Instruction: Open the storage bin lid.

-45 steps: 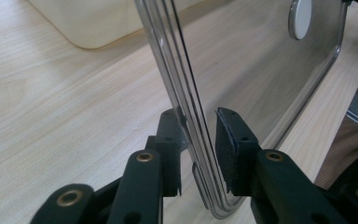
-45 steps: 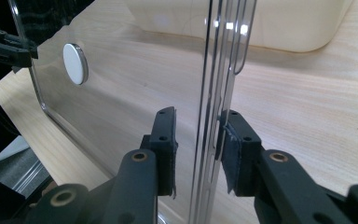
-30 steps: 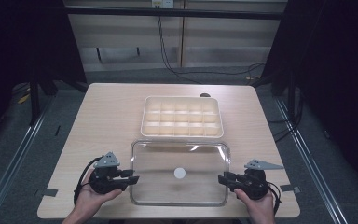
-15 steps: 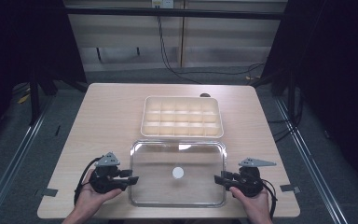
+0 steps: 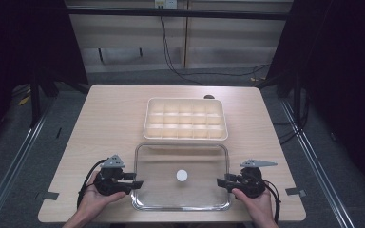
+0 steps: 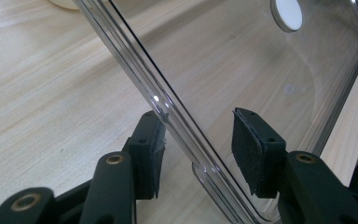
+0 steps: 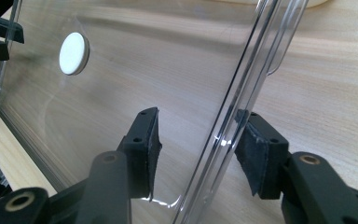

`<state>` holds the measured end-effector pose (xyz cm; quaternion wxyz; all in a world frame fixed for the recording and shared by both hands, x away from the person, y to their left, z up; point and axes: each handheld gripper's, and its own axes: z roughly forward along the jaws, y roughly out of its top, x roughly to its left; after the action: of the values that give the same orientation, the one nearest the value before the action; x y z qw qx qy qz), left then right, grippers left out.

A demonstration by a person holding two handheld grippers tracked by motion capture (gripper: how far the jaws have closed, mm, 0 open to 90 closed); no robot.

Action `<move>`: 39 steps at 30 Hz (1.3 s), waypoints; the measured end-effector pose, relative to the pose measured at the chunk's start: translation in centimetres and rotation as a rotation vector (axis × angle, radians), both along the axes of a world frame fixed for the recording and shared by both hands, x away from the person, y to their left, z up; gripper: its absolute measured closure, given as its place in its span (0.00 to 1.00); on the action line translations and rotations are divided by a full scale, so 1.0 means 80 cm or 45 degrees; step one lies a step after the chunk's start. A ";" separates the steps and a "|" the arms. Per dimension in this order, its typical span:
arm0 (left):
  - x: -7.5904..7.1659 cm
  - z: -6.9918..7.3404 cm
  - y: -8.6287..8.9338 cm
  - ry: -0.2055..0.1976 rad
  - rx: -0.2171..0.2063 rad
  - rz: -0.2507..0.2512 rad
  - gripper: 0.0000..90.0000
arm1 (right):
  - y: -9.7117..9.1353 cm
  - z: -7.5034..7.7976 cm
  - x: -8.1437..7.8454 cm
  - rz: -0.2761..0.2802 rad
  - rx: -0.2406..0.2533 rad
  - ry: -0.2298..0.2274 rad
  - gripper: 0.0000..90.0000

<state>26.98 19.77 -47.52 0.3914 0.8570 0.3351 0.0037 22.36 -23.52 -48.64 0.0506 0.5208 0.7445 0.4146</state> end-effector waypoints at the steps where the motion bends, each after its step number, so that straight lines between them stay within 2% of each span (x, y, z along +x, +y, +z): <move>1: 0.000 0.000 0.000 0.001 0.002 0.000 0.60 | 0.000 0.000 0.000 -0.001 -0.002 0.002 0.56; 14: 0.008 -0.008 -0.005 0.038 0.015 0.037 0.59 | 0.001 -0.007 0.007 0.009 -0.030 0.047 0.50; 17: 0.004 -0.008 -0.009 0.015 0.039 0.053 0.58 | 0.001 -0.008 0.007 0.005 -0.043 0.053 0.49; 20: 0.004 -0.009 -0.009 0.039 0.035 0.039 0.58 | 0.002 -0.008 0.006 0.000 -0.059 0.054 0.48; 22: 0.008 -0.010 -0.009 0.076 0.047 0.027 0.57 | 0.002 -0.010 0.008 -0.004 -0.055 0.068 0.46; 24: 0.010 -0.012 -0.010 0.090 0.055 0.030 0.58 | 0.002 -0.011 0.010 -0.007 -0.068 0.062 0.46; 27: 0.011 -0.010 -0.012 0.076 0.063 0.033 0.58 | 0.003 -0.010 0.009 -0.019 -0.091 0.062 0.43; 30: 0.011 -0.009 -0.015 0.040 0.081 0.040 0.57 | 0.011 -0.009 0.008 0.003 -0.153 0.035 0.36; 32: 0.013 -0.009 -0.015 0.057 0.080 0.041 0.57 | 0.012 -0.009 0.009 0.001 -0.162 0.032 0.36; 34: 0.014 -0.010 -0.016 0.050 0.078 0.040 0.57 | 0.011 -0.010 0.009 -0.016 -0.163 0.024 0.36; 36: 0.012 -0.012 -0.018 0.035 0.070 0.058 0.56 | 0.011 -0.010 0.010 -0.029 -0.191 0.012 0.36; 39: 0.012 -0.014 -0.018 0.038 0.079 0.042 0.52 | 0.011 -0.011 0.011 -0.029 -0.193 0.002 0.36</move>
<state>27.93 18.35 -48.65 0.3593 0.8632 0.3547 0.0076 23.22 -22.62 -49.48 0.0939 0.5243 0.7678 0.3561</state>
